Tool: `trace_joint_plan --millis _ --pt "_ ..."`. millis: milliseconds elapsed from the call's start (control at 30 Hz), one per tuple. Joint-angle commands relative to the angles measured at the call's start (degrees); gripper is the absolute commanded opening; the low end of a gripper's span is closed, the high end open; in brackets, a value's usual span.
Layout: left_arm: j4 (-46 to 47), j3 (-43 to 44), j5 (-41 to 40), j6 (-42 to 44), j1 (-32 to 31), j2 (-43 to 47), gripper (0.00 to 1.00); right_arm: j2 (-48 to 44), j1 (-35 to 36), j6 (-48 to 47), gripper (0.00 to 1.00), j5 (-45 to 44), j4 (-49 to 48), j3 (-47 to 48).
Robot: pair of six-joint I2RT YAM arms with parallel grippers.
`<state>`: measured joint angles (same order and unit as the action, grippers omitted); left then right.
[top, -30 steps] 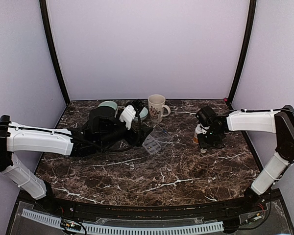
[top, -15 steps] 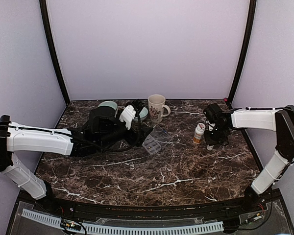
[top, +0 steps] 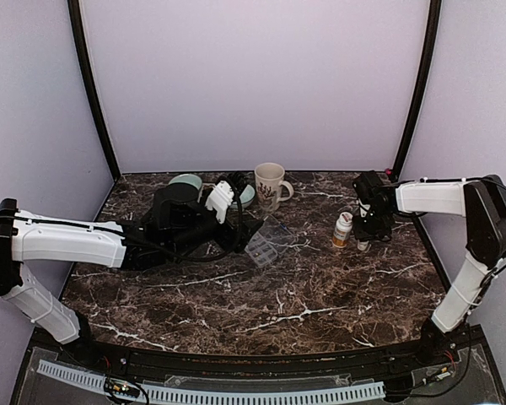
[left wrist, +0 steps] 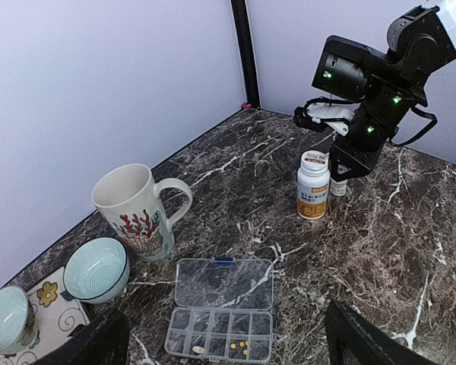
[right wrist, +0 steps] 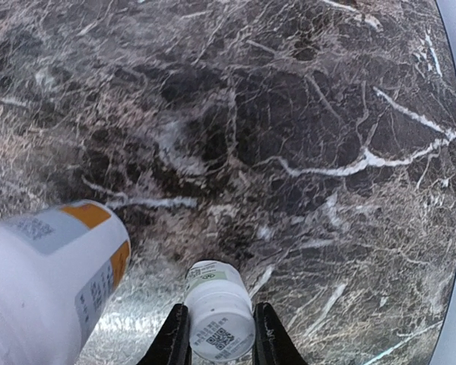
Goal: Sort the pills into containers
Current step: Place the pill at the center of the board.
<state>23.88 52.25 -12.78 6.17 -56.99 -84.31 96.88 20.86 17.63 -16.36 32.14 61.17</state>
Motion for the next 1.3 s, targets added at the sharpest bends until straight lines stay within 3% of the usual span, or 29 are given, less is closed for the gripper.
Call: trace_joint_plan --millis 0,167,333,533,833,1000,1267 --pt "0.13 1.10 0.67 -0.64 0.39 0.04 0.92 2.51 -1.42 -0.74 0.16 0.57 -0.58 1.04" --pt "-0.14 1.10 0.67 -0.68 0.39 0.02 0.92 3.49 -1.83 -0.92 0.19 1.07 -0.67 1.60" --pt "-0.24 1.12 0.69 -0.77 0.40 -0.06 0.92 3.00 -2.05 -0.84 0.35 0.99 -0.68 1.17" --pt "-0.48 1.26 0.65 -1.06 0.64 -0.15 0.92 1.02 -2.29 -0.53 0.46 0.62 -0.31 1.13" --pt "-1.88 1.20 0.52 -2.86 1.59 -0.36 0.93 -5.07 -2.27 0.73 0.48 0.87 0.87 0.13" --pt "-2.87 0.67 0.59 -5.00 2.47 -1.55 0.92 -12.97 -1.78 2.15 0.50 1.16 2.28 -0.99" --pt "-4.16 0.50 1.90 -10.59 4.68 -3.99 0.90 -19.15 3.80 3.42 0.51 -0.25 5.20 3.99"
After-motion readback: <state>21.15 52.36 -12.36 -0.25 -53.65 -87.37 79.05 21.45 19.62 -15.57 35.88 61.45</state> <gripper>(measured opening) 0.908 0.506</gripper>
